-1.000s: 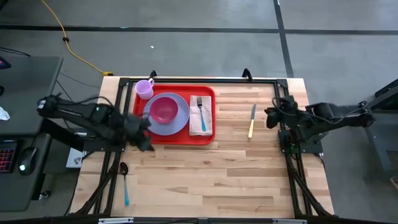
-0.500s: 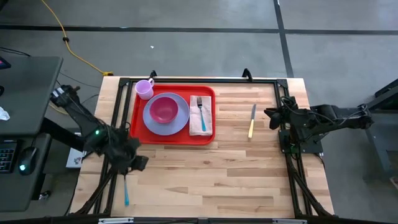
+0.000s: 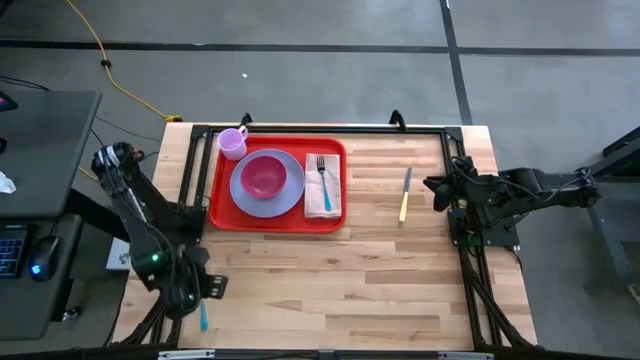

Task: Set up tray
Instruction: Put the blue spoon on the white table napkin to the left of the blue fork

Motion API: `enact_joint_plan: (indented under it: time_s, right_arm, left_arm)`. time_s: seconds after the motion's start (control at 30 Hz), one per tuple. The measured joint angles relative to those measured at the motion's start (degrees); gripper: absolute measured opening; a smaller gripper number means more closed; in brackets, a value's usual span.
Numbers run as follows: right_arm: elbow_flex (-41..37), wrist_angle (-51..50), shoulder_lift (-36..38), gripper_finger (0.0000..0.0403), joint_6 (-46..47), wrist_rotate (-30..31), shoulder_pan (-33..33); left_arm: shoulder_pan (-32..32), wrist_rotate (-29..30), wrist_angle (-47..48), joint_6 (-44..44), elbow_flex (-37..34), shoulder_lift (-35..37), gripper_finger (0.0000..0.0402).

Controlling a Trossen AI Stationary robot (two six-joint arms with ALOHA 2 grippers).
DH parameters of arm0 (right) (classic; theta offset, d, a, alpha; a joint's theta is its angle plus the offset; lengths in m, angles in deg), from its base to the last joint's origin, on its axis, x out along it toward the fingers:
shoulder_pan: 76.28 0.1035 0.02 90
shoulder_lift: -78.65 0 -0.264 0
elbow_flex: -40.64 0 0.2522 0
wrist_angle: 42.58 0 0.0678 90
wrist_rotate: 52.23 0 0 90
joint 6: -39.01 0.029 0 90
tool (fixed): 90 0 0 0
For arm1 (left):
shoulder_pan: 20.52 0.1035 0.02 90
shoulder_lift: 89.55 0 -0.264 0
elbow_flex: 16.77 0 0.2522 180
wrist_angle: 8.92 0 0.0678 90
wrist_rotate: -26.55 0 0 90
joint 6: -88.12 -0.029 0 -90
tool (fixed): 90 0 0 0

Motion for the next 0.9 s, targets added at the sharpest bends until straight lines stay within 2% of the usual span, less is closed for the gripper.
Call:
enact_joint_plan:
  time_s: [0.23, 0.53, 0.7, 0.9]
  right_arm:
    - [0.0, 0.0, 0.0, 0.0082, -0.8, -1.3, 0.0]
    - [0.0, 0.0, 0.0, 0.0082, -1.5, -1.8, 0.0]
    - [0.0, 0.0, 0.0, 0.0082, -1.5, -1.8, 0.0]
    - [0.0, 0.0, 0.0, 0.0082, -1.5, -1.8, 0.0]
  left_arm:
    - [0.1, -8.0, 3.0, 0.4, 0.0, -4.1, 0.0138]
    - [0.4, -9.4, 1.7, 0.8, 0.0, -8.9, 0.0138]
    - [1.9, -15.4, 1.0, 0.8, 0.0, -11.6, 0.0138]
    - [1.9, -16.0, 0.0, 0.8, 0.0, -13.6, 0.0138]
